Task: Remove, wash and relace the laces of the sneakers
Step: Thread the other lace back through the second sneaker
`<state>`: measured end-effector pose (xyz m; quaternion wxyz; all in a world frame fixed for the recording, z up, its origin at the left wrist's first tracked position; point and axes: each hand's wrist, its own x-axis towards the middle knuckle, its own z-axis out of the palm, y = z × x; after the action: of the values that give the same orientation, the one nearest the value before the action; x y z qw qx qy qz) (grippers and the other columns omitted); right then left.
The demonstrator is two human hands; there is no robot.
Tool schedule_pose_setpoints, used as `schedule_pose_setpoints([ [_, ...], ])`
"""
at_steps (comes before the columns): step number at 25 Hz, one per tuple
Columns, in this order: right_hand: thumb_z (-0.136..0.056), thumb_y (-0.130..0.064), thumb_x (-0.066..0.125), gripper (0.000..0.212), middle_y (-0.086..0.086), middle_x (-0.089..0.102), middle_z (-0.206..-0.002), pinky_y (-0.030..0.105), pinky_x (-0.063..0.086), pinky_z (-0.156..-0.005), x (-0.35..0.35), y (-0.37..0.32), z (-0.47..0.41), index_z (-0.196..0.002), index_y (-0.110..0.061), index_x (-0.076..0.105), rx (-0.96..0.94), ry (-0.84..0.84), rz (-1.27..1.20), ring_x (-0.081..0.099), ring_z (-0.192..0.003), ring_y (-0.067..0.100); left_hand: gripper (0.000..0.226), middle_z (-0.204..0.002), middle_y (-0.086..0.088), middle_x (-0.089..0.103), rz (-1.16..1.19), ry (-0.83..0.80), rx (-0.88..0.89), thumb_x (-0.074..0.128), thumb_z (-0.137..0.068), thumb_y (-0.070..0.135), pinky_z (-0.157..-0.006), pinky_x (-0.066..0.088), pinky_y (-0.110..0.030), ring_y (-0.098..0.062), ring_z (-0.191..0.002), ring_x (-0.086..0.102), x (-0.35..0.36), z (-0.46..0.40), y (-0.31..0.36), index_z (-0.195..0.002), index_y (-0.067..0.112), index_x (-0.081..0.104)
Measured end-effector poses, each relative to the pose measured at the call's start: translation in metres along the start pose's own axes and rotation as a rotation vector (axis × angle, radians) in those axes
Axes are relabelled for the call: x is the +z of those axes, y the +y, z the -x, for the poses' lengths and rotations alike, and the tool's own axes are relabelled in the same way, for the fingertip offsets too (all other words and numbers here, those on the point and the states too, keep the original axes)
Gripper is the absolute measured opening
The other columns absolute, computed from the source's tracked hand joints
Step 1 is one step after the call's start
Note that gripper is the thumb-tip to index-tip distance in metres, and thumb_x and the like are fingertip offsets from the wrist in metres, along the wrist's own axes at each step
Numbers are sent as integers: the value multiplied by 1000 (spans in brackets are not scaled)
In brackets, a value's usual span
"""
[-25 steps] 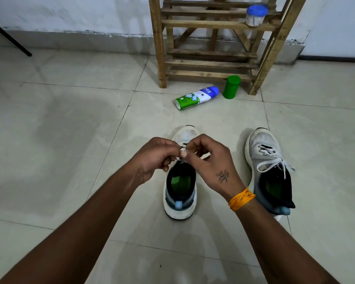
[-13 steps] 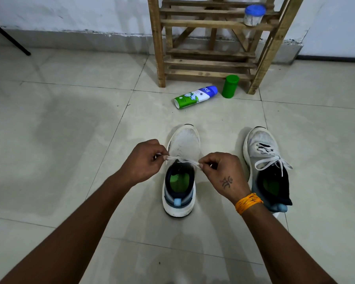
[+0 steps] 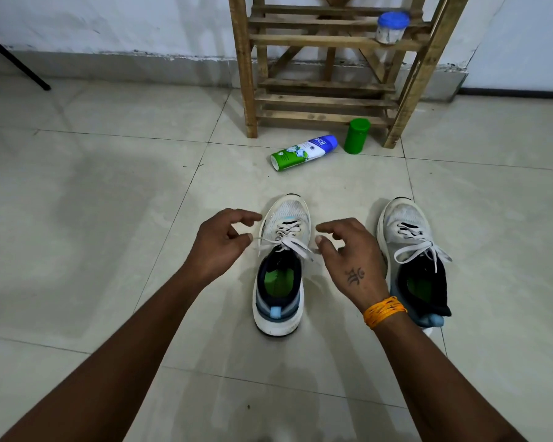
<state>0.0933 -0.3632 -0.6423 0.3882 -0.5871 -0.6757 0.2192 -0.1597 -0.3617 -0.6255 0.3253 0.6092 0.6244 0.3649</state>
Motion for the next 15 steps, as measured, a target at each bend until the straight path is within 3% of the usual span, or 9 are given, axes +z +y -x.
schedule_pose_setpoints([
  [6,-92,-18,69,8,-11,70,-90,21,48,-72,-1,-29,9,-93,-23,75,90,-1,-158,64,-82,4,20,-85,9,70,121,95,-94,68,-91,13,-67,57,-40,-30,-74,65,18,17,42,-93,31,77],
  [9,-90,-17,69,9,-11,72,-83,25,52,-74,-17,-30,18,-90,-22,76,170,53,-176,65,-79,6,16,-83,9,70,108,145,-152,70,-90,16,-69,57,-34,-19,-73,66,32,32,53,-90,31,76],
  [12,-88,-18,70,7,-10,71,-78,30,52,-73,-43,-19,23,-88,-22,76,217,144,-104,63,-71,8,12,-80,9,71,26,200,-183,72,-88,16,-63,47,-14,-3,-67,63,44,44,56,-86,27,75],
  [15,-85,-19,69,6,-7,71,-81,32,50,-74,-75,1,29,-86,-22,74,277,265,93,64,-77,13,8,-80,12,71,-52,281,-194,75,-86,19,-68,49,-19,-3,-72,65,51,53,48,-86,27,73],
])
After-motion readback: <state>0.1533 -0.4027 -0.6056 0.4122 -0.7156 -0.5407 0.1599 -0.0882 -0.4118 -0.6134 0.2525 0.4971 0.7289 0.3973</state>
